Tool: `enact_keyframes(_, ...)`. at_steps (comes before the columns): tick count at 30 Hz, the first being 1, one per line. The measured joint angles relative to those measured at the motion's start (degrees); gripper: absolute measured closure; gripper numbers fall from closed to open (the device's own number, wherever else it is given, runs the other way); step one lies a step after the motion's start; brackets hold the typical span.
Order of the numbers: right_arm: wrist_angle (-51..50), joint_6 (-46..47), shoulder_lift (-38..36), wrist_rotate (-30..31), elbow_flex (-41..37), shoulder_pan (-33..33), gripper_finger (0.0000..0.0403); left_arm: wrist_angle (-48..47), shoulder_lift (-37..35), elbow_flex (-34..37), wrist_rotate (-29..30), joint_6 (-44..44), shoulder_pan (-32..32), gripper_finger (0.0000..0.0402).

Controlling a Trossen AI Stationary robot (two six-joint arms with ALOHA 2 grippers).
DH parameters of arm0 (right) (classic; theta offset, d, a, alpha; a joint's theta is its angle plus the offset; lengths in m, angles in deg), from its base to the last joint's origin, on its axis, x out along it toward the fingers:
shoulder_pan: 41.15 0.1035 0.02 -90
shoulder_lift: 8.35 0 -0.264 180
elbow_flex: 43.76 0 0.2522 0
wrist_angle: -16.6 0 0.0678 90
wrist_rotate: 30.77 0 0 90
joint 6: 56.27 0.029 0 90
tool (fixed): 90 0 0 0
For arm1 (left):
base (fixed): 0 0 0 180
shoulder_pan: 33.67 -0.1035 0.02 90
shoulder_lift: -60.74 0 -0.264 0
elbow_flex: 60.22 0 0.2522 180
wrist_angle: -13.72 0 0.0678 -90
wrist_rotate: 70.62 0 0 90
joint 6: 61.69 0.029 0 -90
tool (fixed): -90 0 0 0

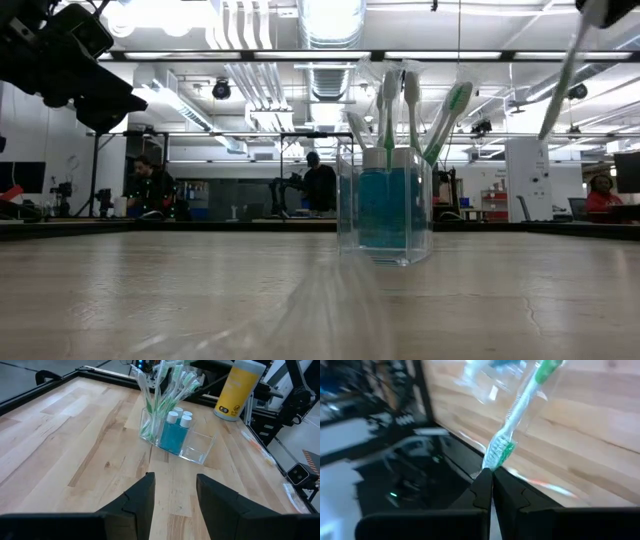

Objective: Pick & Place toothbrushing station
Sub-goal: Put the white green toothbrush into the back side of the transparent organizer

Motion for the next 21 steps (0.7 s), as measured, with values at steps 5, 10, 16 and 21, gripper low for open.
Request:
enact_keyframes(5, 5.6, -4.6, 1.3, 4.3, -0.4, -2.5, 0.0394, 0.0, 0.0, 0.0, 0.0, 0.0, 0.0, 0.0252)
enact_keyframes(10, 6.3, -7.5, 3.5, 4.3, -0.5, -7.1, 0.0394, 0.0, 0.0, 0.0, 0.0, 0.0, 0.0, 0.0252)
enact_keyframes(16, 16.6, -14.6, 5.6, 2.5, -2.0, -11.0, 0.0394, 0.0, 0.0, 0.0, 0.0, 0.0, 0.0, 0.0252)
enact_keyframes(21, 24.6, -18.7, 7.0, -0.1, -4.5, -13.0, 0.0394, 0.0, 0.0, 0.0, 0.0, 0.0, 0.0, 0.0252)
